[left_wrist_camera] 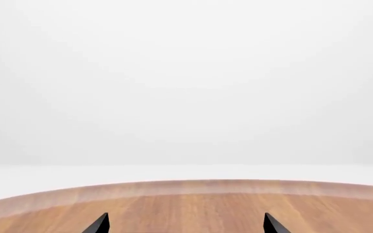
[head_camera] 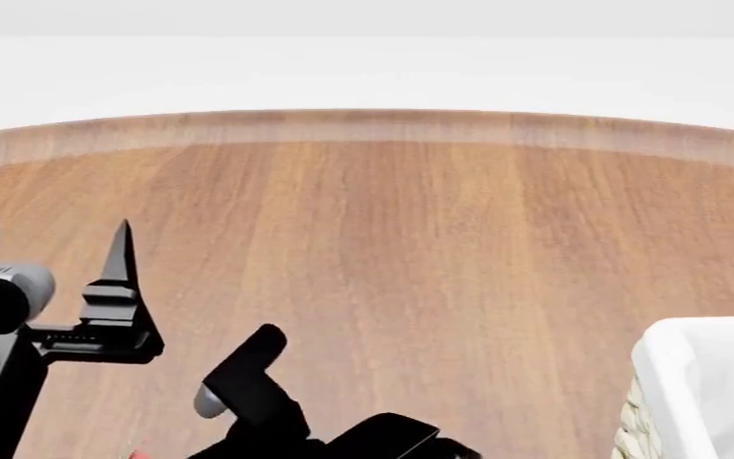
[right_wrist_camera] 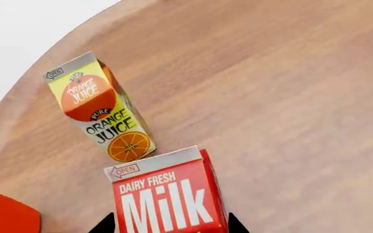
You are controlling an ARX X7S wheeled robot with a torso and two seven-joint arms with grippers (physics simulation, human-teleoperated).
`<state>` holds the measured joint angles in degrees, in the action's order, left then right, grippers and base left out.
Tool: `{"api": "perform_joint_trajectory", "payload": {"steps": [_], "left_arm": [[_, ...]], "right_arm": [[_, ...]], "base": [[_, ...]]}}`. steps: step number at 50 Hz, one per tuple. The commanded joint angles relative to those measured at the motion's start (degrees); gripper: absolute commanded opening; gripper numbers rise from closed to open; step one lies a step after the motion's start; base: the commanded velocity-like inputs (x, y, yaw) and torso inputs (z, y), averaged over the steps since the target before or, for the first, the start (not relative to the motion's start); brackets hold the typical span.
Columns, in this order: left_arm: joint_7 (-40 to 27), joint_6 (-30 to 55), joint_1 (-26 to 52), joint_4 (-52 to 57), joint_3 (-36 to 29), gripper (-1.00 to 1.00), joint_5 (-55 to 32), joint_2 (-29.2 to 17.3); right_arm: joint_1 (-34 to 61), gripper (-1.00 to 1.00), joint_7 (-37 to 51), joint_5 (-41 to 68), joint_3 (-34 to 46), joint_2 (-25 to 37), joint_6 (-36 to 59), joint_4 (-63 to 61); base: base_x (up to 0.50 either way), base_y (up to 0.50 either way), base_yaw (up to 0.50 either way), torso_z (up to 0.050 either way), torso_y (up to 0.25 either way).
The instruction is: Pick the milk and place it in the basket.
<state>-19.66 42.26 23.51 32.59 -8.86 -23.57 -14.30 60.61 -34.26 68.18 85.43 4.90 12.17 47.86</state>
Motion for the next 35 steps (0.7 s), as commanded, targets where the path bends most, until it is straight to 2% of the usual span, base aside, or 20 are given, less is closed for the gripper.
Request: {"api": "perform_joint_trajectory", "payload": {"steps": [1, 6, 15, 27, 35], "left_arm": [[-0.32, -0.08, 0.7, -1.07, 0.6, 1.0, -0.43, -0.11], [-0.54, 0.22, 0.99, -0.9, 0.73, 1.0, -0.63, -0.3], [-0.84, 0.05, 1.2, -1.39, 0.56, 1.0, -0.63, -0.34], [-1.2, -0.01, 1.21, -1.25, 0.32, 1.0, -0.79, -0.55], [-1.3, -0.31, 1.1, -1.31, 0.18, 1.0, -0.98, -0.59]], "right_arm": [[4.04, -1.0, 26.71, 5.56, -4.87, 13.7, 0.4, -21.46], [5.25, -1.0, 33.95, 7.08, -5.98, 19.78, 2.08, -32.5], [9.08, -1.0, 43.99, 11.18, -9.09, 27.79, 5.2, -44.82], [16.96, -1.0, 55.26, 17.95, -13.94, 35.66, 10.22, -53.37], [22.66, -1.0, 63.98, 21.62, -18.12, 43.47, 12.23, -58.2]], "base": [[0.0, 0.0, 0.0, 0.0, 0.0], [0.0, 0.0, 0.0, 0.0, 0.0], [0.0, 0.0, 0.0, 0.0, 0.002], [0.0, 0.0, 0.0, 0.0, 0.001], [0.0, 0.0, 0.0, 0.0, 0.001]]}}
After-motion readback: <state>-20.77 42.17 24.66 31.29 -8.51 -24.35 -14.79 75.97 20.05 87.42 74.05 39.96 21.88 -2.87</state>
